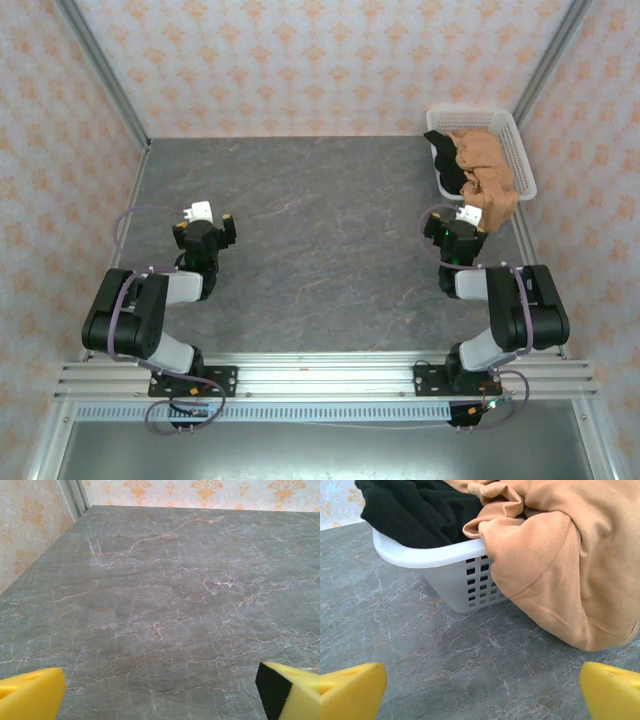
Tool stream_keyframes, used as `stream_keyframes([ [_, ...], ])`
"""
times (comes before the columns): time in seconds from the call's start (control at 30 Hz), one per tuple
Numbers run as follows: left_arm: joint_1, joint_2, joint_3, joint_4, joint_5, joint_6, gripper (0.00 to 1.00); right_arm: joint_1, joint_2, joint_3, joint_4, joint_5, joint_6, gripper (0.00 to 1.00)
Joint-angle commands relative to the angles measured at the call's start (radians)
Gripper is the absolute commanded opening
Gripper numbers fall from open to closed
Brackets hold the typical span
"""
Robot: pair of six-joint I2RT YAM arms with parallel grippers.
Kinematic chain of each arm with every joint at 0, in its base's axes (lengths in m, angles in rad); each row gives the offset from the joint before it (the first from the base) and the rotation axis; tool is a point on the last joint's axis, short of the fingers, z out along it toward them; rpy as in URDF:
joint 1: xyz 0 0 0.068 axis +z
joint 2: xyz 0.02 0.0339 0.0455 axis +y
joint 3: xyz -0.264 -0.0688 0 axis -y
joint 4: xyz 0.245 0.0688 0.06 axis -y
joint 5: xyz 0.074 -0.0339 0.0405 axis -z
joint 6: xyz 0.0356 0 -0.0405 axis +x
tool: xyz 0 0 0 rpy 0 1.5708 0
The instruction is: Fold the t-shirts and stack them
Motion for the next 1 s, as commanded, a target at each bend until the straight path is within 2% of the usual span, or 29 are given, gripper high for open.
stream_keyframes([
  [0.0,-0.005,0.003,0.009,-0.009,-0.008,0.011,1.00,0.001,0.004,0.005,0.006,0.020,0.004,0.99],
  [0.67,-0.005,0.000,0.013,-0.011,-0.004,0.014,1.00,0.001,-0.022,0.000,0.008,0.022,0.006,0.99],
  [0.73,-0.012,-0.070,0.069,-0.152,0.015,0.028,1.00,0.019,-0.119,0.039,-0.142,0.072,-0.003,0.99],
  [0.77,-0.032,-0.113,0.092,-0.228,-0.024,0.038,1.00,0.039,-0.185,0.075,-0.242,0.132,-0.004,0.99],
  [0.87,-0.123,-0.259,0.075,-0.218,-0.139,0.106,1.00,0.063,-0.340,0.174,-0.357,0.198,0.070,0.99],
  [0.9,-0.145,-0.301,0.096,-0.213,-0.153,0.133,1.00,0.058,-0.368,0.271,-0.499,0.252,0.193,0.99],
  [0.93,-0.153,-0.326,0.128,-0.221,-0.153,0.139,1.00,0.039,-0.368,0.372,-0.685,0.234,0.290,0.99],
  [0.97,-0.155,-0.352,0.194,-0.273,-0.173,0.081,1.00,0.017,-0.352,0.536,-0.945,0.147,0.344,0.99],
])
